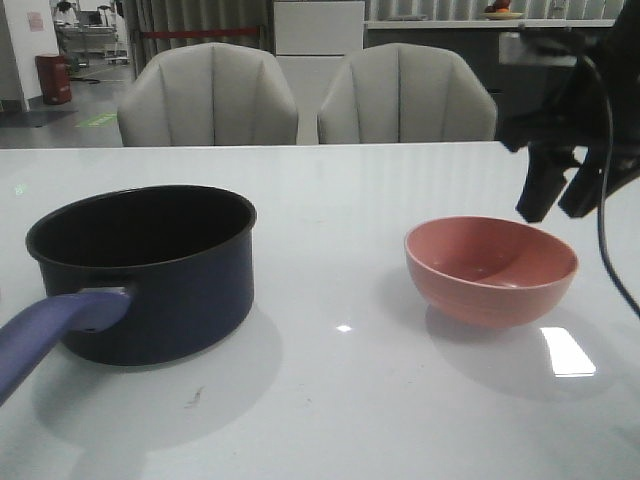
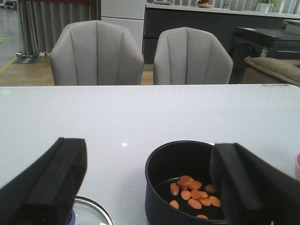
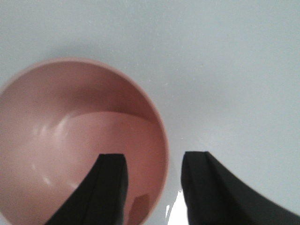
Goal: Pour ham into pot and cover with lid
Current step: 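Release the pink bowl and raise the right gripper away, then lower the left gripper and grasp the blue knob of the lid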
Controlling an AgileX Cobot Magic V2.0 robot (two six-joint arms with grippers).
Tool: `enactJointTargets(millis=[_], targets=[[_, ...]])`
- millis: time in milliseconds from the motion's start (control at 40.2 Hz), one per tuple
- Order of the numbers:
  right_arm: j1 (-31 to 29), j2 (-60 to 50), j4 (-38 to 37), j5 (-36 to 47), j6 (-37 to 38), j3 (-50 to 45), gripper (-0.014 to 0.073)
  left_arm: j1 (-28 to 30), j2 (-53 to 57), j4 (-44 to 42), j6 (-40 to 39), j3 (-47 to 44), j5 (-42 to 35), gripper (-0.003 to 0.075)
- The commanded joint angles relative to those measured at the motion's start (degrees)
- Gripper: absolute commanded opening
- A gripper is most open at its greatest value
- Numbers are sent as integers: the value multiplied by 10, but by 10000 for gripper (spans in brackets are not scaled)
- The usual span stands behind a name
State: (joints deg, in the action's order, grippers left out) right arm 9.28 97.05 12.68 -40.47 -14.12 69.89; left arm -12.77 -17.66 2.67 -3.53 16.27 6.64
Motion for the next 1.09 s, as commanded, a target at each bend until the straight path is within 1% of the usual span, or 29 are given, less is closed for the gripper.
enactJointTargets(millis=[0,149,249,373,497,746,895,1069], targets=[[-4,-75,-1,11,1,19,399,-4,-4,5,-1,16,-49,585],[-4,-153,4,6,1,14,399,-4,-4,5,-1,16,-49,585],[-4,-210,25,23,1,-3,399,-4,-4,5,-1,16,-49,585],[-1,-284,49,56,1,-41,399,-4,-4,5,-1,16,-49,585],[17,-372,52,123,1,-96,399,-4,-4,5,-1,16,-49,585],[68,-550,52,251,1,-250,399,-4,-4,5,-1,16,-49,585],[93,-677,52,324,1,-378,399,-4,-4,5,-1,16,-49,585],[96,-816,52,384,1,-522,399,-4,-4,5,-1,16,-49,585]])
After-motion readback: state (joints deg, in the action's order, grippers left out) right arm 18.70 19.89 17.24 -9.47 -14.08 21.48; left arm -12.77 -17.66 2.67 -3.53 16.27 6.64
